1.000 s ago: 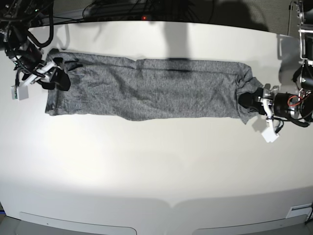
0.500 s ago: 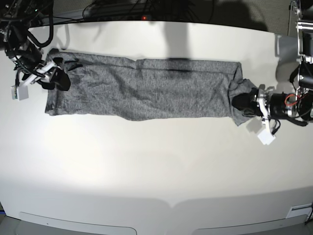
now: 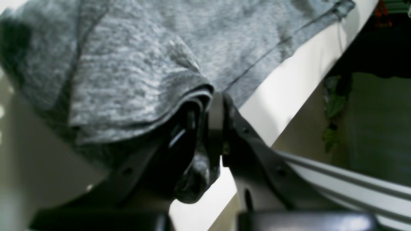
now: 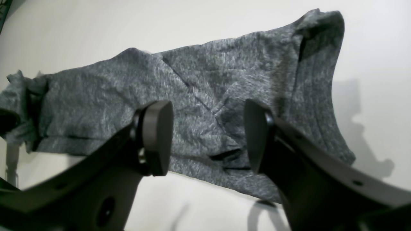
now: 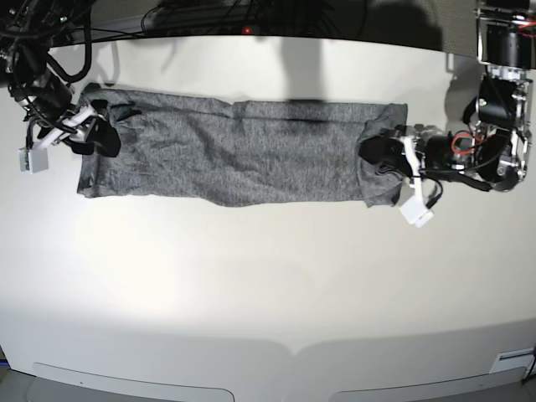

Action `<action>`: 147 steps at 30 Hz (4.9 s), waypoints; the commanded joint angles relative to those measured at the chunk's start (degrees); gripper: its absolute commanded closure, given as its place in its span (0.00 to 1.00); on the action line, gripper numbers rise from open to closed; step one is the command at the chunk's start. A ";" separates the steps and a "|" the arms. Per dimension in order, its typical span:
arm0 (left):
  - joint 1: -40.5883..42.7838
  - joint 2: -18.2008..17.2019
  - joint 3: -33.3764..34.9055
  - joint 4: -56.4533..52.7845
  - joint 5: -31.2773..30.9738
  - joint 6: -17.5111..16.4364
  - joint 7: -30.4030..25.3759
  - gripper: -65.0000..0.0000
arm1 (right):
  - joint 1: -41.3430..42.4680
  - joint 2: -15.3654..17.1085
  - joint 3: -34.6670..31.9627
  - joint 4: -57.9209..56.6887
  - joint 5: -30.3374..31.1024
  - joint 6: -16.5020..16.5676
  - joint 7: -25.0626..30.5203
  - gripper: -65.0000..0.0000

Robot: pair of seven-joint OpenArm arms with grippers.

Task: Fold the T-shirt properly
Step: 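Grasp the strip end with the left gripper and drag it toward the middle, then fold the held strip end over onto the shirt with the left gripper, then press the left gripper onto the folded layer, flattening it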

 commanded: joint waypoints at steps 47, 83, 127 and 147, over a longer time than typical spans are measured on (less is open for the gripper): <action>0.00 16.65 -0.26 0.96 9.64 -0.46 -8.74 1.00 | 0.35 0.79 0.35 1.16 1.18 0.30 0.76 0.46; 0.00 16.83 0.33 0.98 22.75 -0.48 -22.40 0.70 | 2.25 0.76 0.33 1.16 1.16 0.30 0.96 0.46; -13.16 17.11 17.68 7.10 42.71 5.44 -7.30 0.71 | 2.23 0.76 0.33 1.16 1.16 0.30 0.50 0.46; -2.67 9.05 17.77 7.10 46.69 13.31 -26.93 0.71 | 2.23 0.76 0.33 1.16 1.18 0.30 0.96 0.46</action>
